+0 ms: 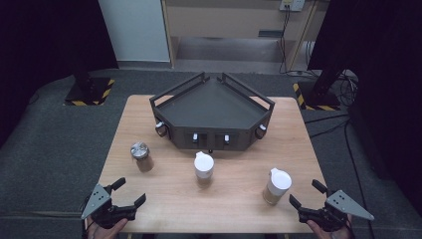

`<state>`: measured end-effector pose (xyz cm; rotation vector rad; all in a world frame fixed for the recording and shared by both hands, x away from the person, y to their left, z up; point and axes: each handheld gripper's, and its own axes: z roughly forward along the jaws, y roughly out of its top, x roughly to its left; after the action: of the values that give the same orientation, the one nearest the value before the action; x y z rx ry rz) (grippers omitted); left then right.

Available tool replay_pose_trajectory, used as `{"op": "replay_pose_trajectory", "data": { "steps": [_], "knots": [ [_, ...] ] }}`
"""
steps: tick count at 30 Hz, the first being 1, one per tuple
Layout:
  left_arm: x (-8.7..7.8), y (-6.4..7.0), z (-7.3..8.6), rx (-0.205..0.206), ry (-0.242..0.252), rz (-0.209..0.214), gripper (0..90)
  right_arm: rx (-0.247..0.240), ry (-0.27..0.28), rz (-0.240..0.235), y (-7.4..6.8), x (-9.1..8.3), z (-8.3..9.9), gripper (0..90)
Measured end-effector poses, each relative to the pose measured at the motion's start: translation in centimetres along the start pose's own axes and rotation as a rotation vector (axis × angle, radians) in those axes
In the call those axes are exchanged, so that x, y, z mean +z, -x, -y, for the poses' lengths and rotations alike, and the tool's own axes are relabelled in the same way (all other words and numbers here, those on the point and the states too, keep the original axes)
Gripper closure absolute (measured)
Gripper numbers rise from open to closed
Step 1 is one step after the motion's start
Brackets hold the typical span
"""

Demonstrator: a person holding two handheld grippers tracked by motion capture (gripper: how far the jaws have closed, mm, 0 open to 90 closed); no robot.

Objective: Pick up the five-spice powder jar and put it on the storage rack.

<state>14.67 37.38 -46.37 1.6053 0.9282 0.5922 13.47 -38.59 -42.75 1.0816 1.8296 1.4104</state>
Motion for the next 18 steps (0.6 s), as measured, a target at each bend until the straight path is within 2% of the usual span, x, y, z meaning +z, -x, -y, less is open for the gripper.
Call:
{"op": "replay_pose_trajectory", "data": {
  "steps": [10,13,15,16,17,18],
  "knots": [
    [-0.04,0.04,-0.05,0.015,-0.008,0.014,2.7,0.012,-0.002,-0.011,0.17,0.05,-0.08,3.5],
    [-0.03,0.01,-0.02,0.011,-0.006,0.017,2.8,-0.009,-0.01,-0.009,-0.14,0.11,-0.26,3.7],
    [-0.05,0.04,-0.02,0.01,-0.008,0.013,2.9,-0.007,-0.017,-0.012,-0.16,0.2,-0.35,3.6],
    [-0.01,-0.12,0.05,0.008,-0.001,0.023,3.0,-0.005,-0.014,-0.015,-0.09,0.16,-0.32,3.6],
    [-0.12,0.02,0.01,0.011,-0.003,0.013,3.0,-0.006,-0.012,-0.014,-0.05,0.15,-0.3,3.6],
    [-0.02,-0.13,0.03,0.01,-0.002,0.023,3.0,0.0,-0.011,-0.018,0.05,0.13,-0.28,3.6]
  ]
}}
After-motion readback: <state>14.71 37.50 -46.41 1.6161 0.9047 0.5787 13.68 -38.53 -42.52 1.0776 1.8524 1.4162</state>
